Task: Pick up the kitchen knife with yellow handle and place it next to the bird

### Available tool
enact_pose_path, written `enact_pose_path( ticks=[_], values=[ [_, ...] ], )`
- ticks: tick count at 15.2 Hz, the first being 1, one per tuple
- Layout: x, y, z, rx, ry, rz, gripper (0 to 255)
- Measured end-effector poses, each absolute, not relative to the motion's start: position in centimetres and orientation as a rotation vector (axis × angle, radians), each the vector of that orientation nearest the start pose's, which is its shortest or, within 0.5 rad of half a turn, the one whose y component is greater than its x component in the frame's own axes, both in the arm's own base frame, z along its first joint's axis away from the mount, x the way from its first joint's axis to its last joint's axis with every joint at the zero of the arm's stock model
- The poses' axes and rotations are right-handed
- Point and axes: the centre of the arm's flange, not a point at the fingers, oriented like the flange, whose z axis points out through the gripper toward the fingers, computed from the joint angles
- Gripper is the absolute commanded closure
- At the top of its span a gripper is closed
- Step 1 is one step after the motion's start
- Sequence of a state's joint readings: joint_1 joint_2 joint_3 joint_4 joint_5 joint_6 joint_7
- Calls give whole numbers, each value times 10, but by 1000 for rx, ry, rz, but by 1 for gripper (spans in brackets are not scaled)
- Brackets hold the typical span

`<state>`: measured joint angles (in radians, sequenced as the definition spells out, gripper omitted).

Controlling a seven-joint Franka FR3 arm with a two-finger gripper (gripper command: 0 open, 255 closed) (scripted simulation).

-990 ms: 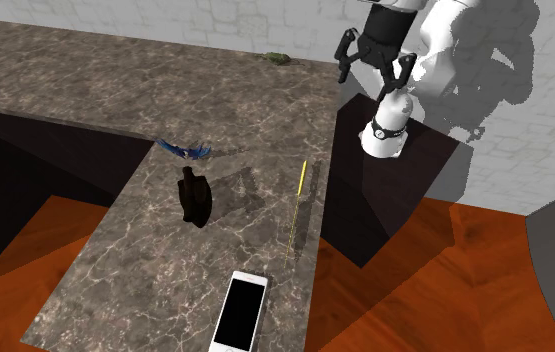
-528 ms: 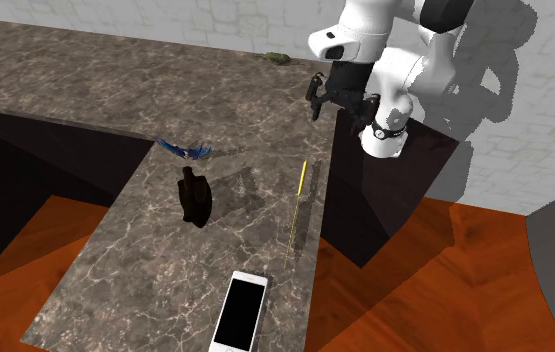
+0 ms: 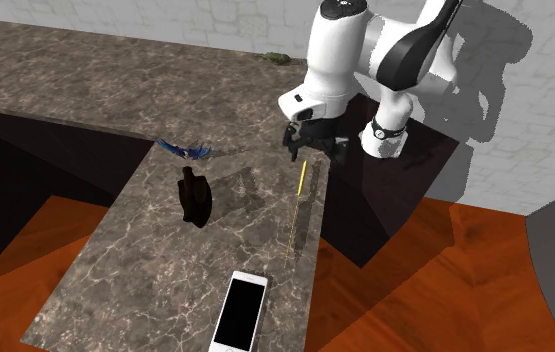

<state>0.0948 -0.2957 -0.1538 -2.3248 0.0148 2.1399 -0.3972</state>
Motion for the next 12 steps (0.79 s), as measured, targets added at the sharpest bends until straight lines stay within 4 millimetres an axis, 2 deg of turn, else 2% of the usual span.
enact_pose_path(
  ticks=[7,12],
  values=[
    [527,-24,391,-2987,-741,-143,0],
    [537,-22,363,-2973,-778,-134,0]
  ],
)
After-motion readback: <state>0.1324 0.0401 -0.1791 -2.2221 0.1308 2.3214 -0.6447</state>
